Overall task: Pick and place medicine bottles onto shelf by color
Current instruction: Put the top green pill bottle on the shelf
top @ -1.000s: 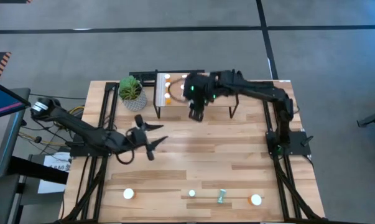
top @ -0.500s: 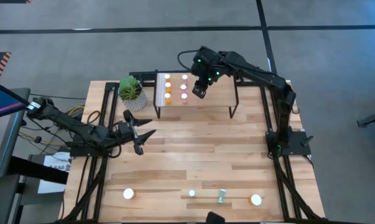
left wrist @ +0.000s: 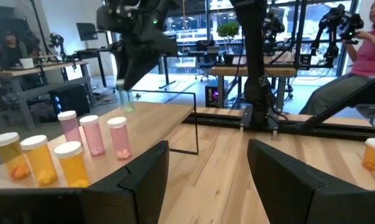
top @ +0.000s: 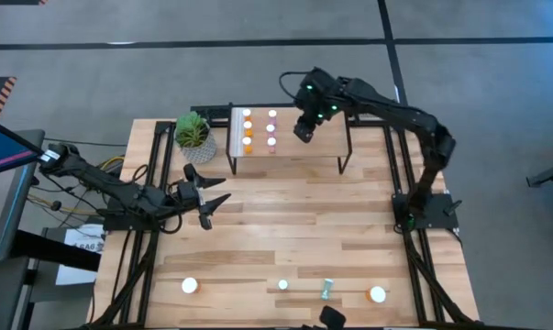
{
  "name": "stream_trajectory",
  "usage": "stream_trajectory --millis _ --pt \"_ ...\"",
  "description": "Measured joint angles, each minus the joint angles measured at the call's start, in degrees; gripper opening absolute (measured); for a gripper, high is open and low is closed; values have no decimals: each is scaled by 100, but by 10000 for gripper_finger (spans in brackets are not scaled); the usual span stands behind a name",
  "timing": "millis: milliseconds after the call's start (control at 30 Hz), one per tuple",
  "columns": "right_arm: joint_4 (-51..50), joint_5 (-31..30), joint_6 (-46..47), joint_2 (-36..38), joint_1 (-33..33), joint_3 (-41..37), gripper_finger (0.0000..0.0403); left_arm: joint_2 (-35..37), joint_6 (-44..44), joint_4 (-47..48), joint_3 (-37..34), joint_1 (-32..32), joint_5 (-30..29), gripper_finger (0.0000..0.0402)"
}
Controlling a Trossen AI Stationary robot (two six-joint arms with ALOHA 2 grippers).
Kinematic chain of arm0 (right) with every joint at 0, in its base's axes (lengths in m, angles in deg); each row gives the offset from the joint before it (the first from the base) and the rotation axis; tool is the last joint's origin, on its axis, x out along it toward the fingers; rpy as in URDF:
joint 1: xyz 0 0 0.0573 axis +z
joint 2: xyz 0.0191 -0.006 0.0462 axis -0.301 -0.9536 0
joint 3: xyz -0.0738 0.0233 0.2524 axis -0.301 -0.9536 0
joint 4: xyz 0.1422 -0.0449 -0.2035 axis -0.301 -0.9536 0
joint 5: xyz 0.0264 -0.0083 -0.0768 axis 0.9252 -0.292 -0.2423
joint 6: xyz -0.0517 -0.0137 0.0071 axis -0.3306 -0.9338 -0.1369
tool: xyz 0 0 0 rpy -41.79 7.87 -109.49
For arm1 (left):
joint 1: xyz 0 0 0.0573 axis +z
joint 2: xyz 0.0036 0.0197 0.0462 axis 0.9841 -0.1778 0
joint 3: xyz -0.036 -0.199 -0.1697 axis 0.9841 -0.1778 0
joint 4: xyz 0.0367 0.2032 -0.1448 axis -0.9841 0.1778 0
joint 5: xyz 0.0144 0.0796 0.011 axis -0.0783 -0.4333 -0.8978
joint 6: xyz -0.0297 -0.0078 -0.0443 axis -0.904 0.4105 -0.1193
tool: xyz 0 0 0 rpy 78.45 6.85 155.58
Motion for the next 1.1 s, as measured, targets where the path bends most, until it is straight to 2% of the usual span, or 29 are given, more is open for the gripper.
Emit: stream_trajectory --millis 233,600,700,1100 --pt "1095 -42 114 854 -97 -1260 157 -2 -52 -22 0 17 -19 208" --pt "1215 -174 -29 677 -478 -1235 157 -17 -111 -45 0 145 -18 208" --pt "1258 -174 -44 476 -577 -1052 157 -42 -110 -11 0 175 10 208" --pt "-6 -314 -350 -715 -598 553 157 -122 -73 9 2 190 -31 208"
